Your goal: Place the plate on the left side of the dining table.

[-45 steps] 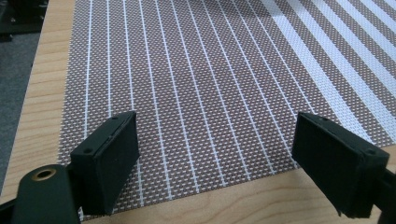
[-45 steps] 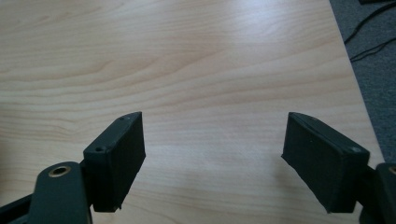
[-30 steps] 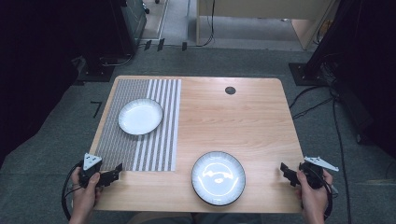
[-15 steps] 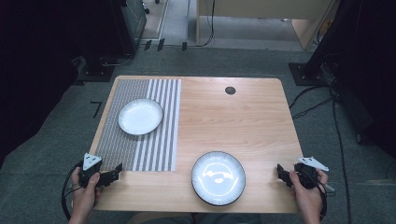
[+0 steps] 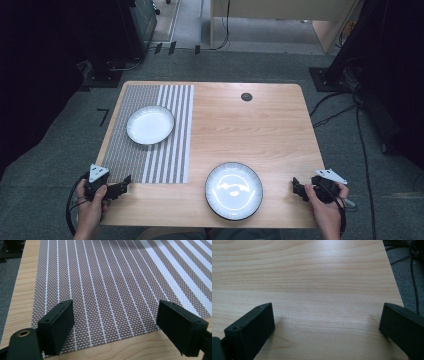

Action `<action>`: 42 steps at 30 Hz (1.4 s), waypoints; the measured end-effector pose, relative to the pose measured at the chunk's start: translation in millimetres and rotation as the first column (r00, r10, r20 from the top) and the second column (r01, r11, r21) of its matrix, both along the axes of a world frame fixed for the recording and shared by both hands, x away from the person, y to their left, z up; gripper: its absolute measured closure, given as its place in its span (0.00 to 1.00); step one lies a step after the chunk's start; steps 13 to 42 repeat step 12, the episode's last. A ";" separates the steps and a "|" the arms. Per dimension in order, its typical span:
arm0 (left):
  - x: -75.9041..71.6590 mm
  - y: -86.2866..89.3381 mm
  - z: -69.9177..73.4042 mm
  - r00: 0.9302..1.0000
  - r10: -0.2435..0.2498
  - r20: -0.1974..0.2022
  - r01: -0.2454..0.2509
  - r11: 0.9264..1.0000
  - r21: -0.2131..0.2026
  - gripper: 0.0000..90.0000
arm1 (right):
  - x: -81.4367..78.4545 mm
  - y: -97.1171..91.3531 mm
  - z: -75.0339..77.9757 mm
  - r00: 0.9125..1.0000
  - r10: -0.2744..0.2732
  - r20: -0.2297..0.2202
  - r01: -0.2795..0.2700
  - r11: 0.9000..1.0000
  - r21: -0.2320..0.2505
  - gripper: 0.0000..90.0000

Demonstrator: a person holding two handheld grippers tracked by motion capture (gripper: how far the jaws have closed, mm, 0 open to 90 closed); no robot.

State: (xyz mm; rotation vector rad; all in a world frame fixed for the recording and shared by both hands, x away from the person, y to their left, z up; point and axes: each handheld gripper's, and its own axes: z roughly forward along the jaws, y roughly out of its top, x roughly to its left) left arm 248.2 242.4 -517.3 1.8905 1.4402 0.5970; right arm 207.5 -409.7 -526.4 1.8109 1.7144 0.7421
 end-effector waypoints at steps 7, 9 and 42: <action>0.0 -1.8 -0.2 1.000 0.000 0.000 0.000 1.000 0.017 0.17 | -0.1 0.2 0.0 1.000 -0.002 0.000 0.002 1.000 0.000 0.00; 0.1 -3.4 -0.3 1.000 0.000 -0.001 0.000 0.999 0.035 0.17 | -0.1 0.3 0.0 1.000 -0.003 0.000 0.003 1.000 0.000 0.00; 0.1 -4.2 -0.5 1.000 0.000 0.000 0.000 0.999 0.042 0.16 | -0.2 0.5 0.0 1.000 -0.006 0.000 0.006 1.000 0.000 0.00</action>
